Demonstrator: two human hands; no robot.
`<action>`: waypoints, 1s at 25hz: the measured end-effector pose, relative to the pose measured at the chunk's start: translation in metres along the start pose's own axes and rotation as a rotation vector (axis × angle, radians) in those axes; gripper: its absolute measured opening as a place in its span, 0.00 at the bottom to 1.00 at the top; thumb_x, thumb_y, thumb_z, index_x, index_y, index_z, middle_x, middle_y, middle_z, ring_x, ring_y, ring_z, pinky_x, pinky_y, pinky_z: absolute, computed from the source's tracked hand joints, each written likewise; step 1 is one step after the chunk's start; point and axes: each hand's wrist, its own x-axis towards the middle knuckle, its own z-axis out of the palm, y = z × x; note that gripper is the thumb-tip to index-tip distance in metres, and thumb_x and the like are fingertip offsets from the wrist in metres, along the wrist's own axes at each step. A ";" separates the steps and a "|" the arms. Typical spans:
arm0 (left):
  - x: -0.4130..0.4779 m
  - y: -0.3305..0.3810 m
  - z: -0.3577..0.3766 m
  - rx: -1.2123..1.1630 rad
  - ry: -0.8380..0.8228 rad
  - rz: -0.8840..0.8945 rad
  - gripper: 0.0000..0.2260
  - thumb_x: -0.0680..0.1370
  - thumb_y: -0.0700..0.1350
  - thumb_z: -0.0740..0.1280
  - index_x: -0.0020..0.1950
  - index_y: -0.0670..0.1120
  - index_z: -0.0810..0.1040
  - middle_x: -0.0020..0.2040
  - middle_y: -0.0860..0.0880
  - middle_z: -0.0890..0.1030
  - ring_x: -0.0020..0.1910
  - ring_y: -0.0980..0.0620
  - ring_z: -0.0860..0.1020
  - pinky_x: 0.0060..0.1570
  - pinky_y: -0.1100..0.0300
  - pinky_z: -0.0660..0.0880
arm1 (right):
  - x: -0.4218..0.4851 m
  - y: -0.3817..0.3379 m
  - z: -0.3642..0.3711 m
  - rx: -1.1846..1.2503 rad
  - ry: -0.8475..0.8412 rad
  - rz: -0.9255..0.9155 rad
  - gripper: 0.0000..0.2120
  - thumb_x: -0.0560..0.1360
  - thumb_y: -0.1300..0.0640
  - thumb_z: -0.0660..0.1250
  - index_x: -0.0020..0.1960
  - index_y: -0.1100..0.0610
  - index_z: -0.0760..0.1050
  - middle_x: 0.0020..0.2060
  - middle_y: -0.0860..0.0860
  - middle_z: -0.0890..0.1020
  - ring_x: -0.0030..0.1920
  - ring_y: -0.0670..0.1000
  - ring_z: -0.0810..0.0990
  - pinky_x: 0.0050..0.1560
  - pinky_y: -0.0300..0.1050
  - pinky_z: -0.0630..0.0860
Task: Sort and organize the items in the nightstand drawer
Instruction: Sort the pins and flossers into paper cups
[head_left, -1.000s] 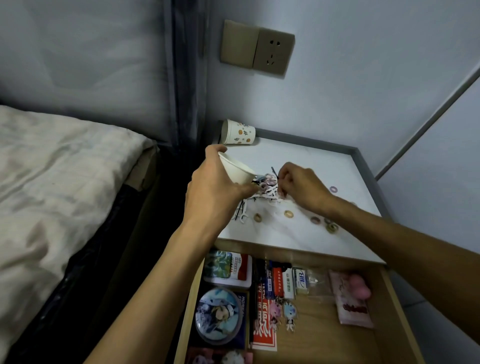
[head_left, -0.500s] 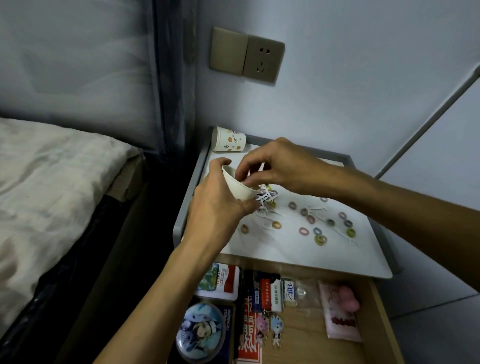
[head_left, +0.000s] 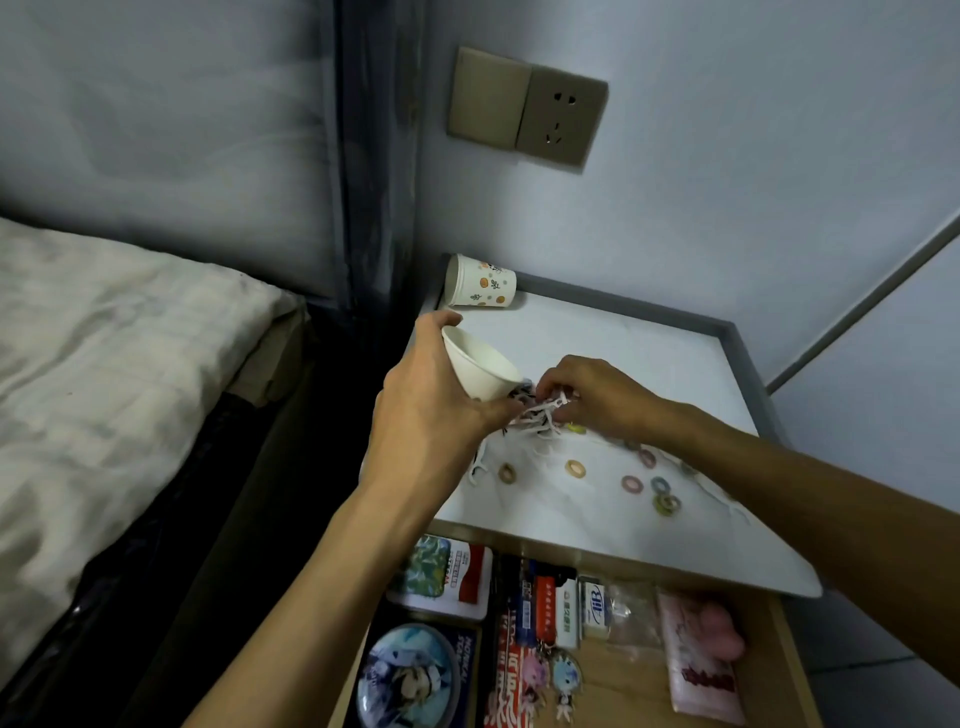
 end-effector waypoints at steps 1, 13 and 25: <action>0.001 -0.001 -0.001 -0.002 -0.002 -0.006 0.39 0.64 0.51 0.80 0.69 0.54 0.64 0.57 0.52 0.76 0.53 0.49 0.78 0.49 0.49 0.80 | 0.002 0.001 0.001 0.008 0.005 0.015 0.11 0.72 0.58 0.73 0.54 0.50 0.79 0.46 0.46 0.75 0.47 0.49 0.75 0.46 0.40 0.68; 0.010 0.002 0.003 -0.047 -0.004 -0.031 0.37 0.64 0.50 0.80 0.69 0.54 0.65 0.57 0.51 0.77 0.53 0.50 0.78 0.51 0.50 0.79 | -0.028 0.040 -0.018 0.007 0.042 0.132 0.09 0.75 0.62 0.69 0.45 0.49 0.74 0.42 0.45 0.78 0.44 0.50 0.77 0.40 0.32 0.67; 0.009 0.004 -0.002 -0.073 0.009 -0.036 0.38 0.63 0.51 0.79 0.68 0.53 0.66 0.56 0.50 0.78 0.53 0.48 0.78 0.51 0.48 0.79 | 0.006 0.000 0.007 0.006 0.033 0.085 0.05 0.75 0.54 0.71 0.50 0.53 0.79 0.46 0.49 0.79 0.48 0.50 0.77 0.48 0.44 0.72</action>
